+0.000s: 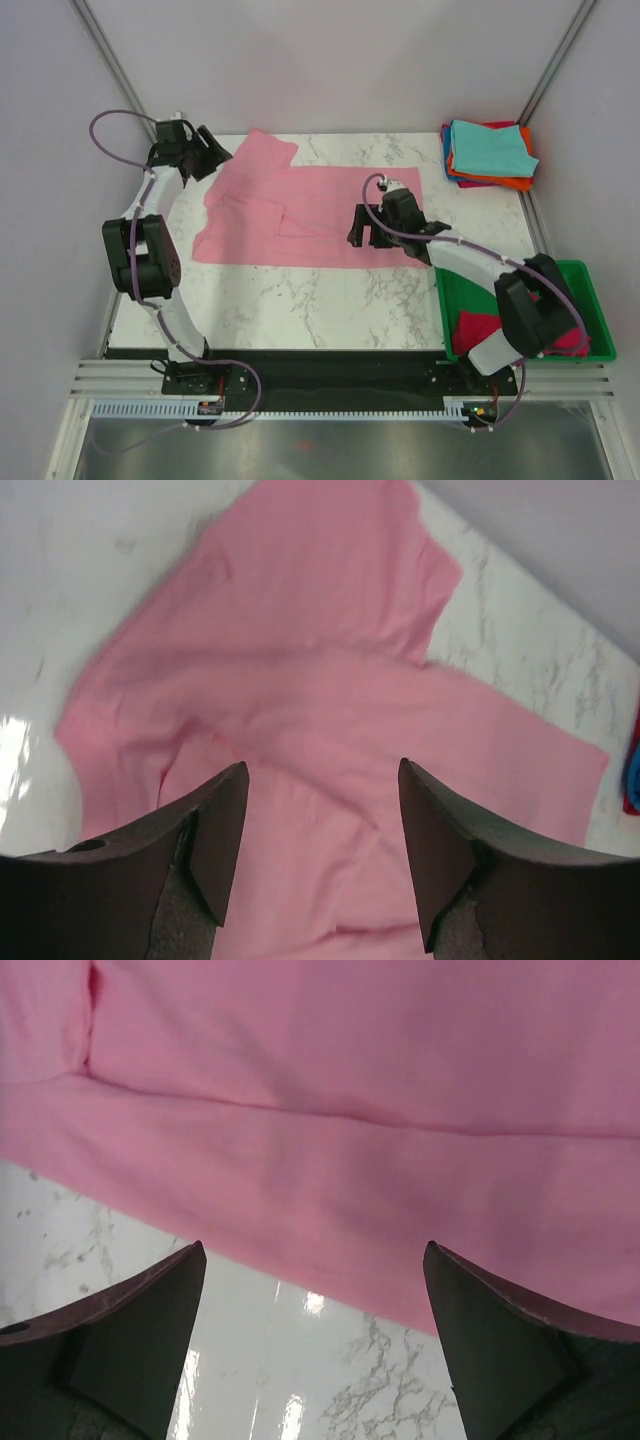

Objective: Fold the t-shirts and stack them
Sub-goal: Fold the tshirt

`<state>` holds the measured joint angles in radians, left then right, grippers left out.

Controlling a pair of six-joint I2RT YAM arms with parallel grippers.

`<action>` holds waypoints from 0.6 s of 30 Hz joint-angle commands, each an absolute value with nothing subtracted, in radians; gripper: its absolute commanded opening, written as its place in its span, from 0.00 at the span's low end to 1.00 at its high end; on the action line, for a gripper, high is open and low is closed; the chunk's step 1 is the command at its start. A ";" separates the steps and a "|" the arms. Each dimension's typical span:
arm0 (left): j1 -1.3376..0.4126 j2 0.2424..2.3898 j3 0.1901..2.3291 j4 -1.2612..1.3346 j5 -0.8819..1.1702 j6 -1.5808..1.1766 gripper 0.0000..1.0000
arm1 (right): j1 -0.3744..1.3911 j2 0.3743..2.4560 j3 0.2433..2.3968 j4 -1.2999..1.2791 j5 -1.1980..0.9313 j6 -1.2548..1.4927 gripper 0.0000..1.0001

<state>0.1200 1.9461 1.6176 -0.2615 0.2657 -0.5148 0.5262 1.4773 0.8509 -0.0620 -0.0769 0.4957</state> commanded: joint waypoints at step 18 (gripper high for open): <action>0.213 1.523 0.851 -0.408 -0.097 -0.759 0.78 | 0.404 1.494 0.971 -0.304 0.140 0.500 0.98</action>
<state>0.2073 1.4738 0.8757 -0.4236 -0.0559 -0.6724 0.4156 1.6016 0.9813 -0.3157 0.1452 0.5083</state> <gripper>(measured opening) 0.776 0.982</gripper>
